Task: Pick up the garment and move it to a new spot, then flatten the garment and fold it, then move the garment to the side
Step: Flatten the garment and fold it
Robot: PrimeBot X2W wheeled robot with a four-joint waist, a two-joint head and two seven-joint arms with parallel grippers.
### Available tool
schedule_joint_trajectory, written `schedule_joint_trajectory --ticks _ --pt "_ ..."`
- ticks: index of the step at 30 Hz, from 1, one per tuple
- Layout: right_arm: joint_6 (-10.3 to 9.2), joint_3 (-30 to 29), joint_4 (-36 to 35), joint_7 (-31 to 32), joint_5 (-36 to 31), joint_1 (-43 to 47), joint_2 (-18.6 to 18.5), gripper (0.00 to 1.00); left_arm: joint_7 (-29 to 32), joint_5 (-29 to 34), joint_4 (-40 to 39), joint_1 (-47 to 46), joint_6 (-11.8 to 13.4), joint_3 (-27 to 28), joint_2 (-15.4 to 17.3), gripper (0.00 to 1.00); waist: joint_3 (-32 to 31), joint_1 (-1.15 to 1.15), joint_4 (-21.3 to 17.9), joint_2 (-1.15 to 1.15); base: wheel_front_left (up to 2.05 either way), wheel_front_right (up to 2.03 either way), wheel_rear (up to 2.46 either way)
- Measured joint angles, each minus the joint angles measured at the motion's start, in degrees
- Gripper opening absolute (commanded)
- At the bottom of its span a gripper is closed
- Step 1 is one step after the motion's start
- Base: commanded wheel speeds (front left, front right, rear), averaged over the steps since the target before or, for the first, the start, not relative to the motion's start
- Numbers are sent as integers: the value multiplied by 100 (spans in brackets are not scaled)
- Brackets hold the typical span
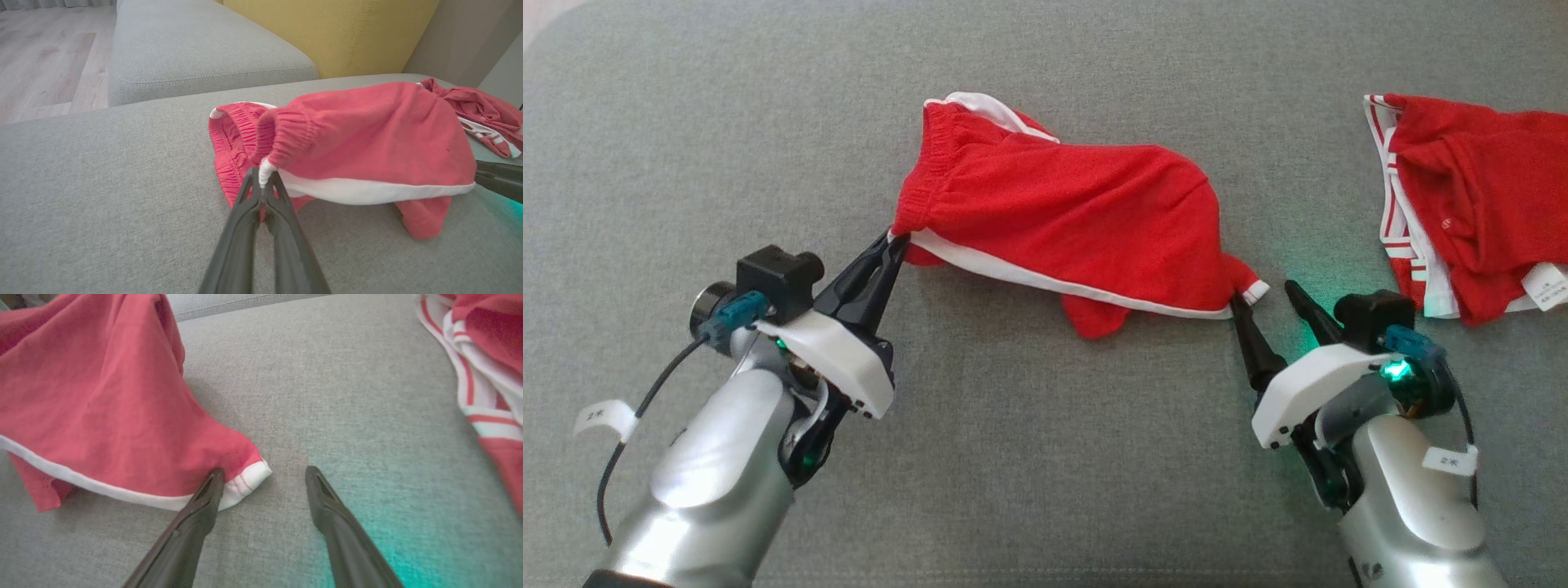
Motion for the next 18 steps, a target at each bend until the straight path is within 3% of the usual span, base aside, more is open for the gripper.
schedule_joint_trajectory --ticks 5,6,7,8,18 --pt "0 12 121 92 -213 -132 -2 100 0 -1 13 0 0 -2 0 0 3 0 9 0 0 0 0" --pt "0 12 131 108 -245 -141 -3 86 0 -1 19 0 0 -2 0 0 0 0 11 0 0 0 0" --pt "0 13 136 121 -264 -145 -3 16 0 -1 27 0 0 -2 1 0 -3 0 9 0 0 0 0" --pt "0 19 143 132 -264 -153 -7 0 0 -1 40 0 0 -2 1 0 -8 0 6 0 0 0 0" --pt "0 -194 -91 16 -442 -174 -8 0 0 -2 108 23 0 19 2 0 -228 0 -91 0 0 0 0"
